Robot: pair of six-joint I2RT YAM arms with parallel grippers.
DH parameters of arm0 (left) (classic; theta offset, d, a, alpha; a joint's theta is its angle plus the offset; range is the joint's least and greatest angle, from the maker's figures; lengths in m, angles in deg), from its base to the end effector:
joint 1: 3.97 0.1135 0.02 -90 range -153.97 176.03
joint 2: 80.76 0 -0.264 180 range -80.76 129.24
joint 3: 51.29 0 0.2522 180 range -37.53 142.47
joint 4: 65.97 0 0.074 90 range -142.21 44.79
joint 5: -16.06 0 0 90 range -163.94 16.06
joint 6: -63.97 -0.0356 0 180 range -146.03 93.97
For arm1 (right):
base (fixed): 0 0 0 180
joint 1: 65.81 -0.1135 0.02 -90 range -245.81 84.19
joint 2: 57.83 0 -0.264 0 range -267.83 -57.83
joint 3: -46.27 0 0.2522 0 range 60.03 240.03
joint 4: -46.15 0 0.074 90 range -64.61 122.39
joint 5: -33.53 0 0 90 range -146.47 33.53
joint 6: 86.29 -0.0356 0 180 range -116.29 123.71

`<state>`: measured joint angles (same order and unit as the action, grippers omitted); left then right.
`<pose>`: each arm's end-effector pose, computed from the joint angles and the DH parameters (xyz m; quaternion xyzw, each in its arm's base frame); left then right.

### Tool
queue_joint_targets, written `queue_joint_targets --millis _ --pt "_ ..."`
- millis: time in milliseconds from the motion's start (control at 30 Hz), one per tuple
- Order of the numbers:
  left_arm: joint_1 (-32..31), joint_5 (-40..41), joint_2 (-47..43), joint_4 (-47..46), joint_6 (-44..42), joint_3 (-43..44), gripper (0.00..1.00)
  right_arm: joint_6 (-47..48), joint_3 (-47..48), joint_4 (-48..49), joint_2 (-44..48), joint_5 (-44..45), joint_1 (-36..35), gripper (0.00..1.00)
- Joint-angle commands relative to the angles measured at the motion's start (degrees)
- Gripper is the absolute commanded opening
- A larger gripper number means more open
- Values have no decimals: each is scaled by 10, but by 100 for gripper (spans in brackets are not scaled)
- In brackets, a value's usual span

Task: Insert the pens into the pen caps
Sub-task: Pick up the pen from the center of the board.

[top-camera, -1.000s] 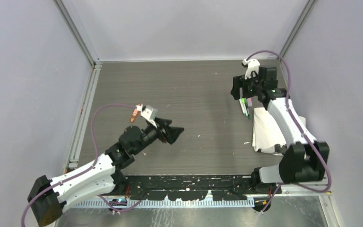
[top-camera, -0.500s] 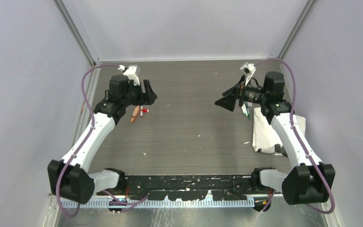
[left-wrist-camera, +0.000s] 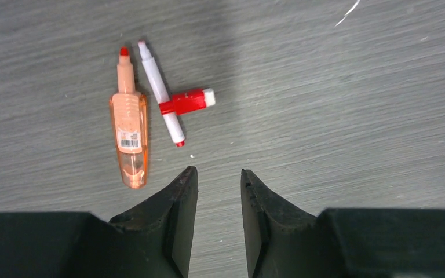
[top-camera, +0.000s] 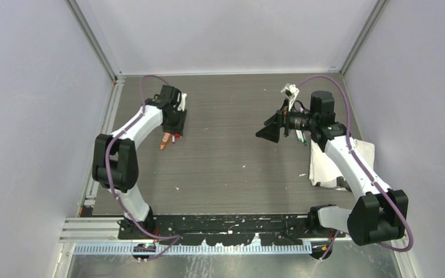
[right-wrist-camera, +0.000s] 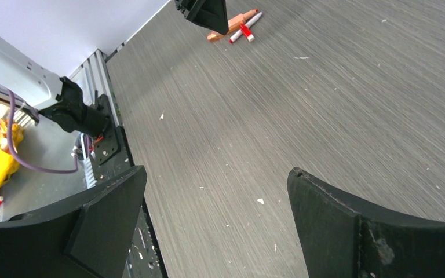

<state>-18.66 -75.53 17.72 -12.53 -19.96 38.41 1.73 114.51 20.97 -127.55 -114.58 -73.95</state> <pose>0.3473 -0.0921 0.2392 0.0763 0.9677 -0.0565 0.2337 0.2566 0.0672 0.3130 -0.2946 0.7292 0.4522 0.4207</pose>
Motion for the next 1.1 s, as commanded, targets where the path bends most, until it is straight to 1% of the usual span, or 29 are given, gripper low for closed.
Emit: queue_joint_targets --millis 0,267,467,833,1067 --pt "3 42 14 25 -30 11 35 17 14 -2 -13 9 -3 97" --pt "10 82 66 26 -22 19 34 31 14 -6 -26 7 -11 97" --pt "17 62 90 21 -15 24 33 34 14 -8 -28 7 -14 97" --pt "51 -11 133 21 4 47 28 35 13 -9 -29 4 -14 97" --pt "53 -9 157 21 13 60 27 35 14 -8 -31 -1 -14 97"
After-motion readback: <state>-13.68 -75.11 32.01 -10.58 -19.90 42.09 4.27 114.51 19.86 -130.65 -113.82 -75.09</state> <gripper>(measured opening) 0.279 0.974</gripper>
